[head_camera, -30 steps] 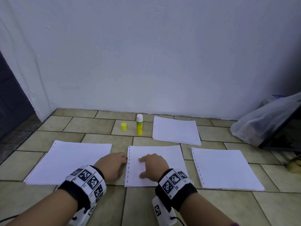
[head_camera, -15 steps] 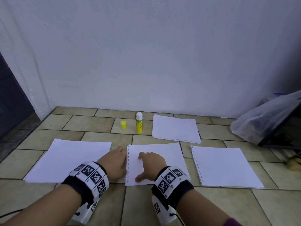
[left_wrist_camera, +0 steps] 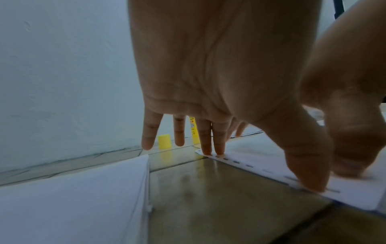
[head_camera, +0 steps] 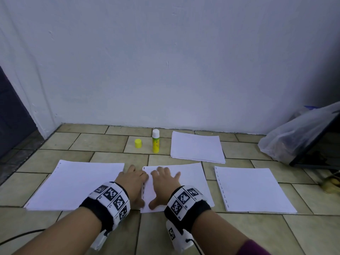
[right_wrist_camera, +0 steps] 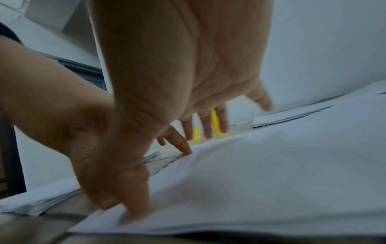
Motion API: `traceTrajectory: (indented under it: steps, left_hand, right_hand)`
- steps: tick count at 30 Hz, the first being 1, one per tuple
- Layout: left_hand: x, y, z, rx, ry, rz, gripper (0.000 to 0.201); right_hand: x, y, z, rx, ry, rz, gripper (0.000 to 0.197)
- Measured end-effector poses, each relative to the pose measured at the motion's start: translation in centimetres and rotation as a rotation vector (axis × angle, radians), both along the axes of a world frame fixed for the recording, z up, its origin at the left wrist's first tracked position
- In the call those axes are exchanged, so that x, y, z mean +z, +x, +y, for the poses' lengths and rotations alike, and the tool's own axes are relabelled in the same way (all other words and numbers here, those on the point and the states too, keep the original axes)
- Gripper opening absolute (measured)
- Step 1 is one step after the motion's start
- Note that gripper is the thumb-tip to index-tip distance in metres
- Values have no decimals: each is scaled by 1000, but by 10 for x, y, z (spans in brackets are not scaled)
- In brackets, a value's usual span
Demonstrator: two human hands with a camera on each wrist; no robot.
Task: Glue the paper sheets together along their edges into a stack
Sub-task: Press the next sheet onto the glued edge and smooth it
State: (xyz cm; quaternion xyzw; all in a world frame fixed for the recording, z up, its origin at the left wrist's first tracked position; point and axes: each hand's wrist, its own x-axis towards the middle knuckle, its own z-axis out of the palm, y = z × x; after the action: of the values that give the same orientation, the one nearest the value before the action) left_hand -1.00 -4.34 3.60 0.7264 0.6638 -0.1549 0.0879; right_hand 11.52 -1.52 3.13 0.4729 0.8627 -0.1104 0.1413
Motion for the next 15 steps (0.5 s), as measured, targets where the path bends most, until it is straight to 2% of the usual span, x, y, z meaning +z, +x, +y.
traceTrajectory:
  steps: [2, 5, 9, 13, 15]
  left_hand:
    - [-2, -1, 0, 3, 12, 12, 81]
    - [-3, -4, 0, -5, -1, 12, 82]
    - [-4, -4, 2, -13, -41, 22, 85]
    - [-5, -5, 3, -12, -67, 36, 89]
    - [-5, -5, 4, -15, -82, 42, 90]
  right_hand:
    - [0, 0, 4, 59, -86, 69, 97]
    - [1, 19, 14, 28, -142, 66, 98]
    - [5, 60, 31, -153, -152, 121, 92]
    - [-1, 99, 46, -355, -83, 117, 92]
    - [-3, 106, 47, -399, -85, 138, 92]
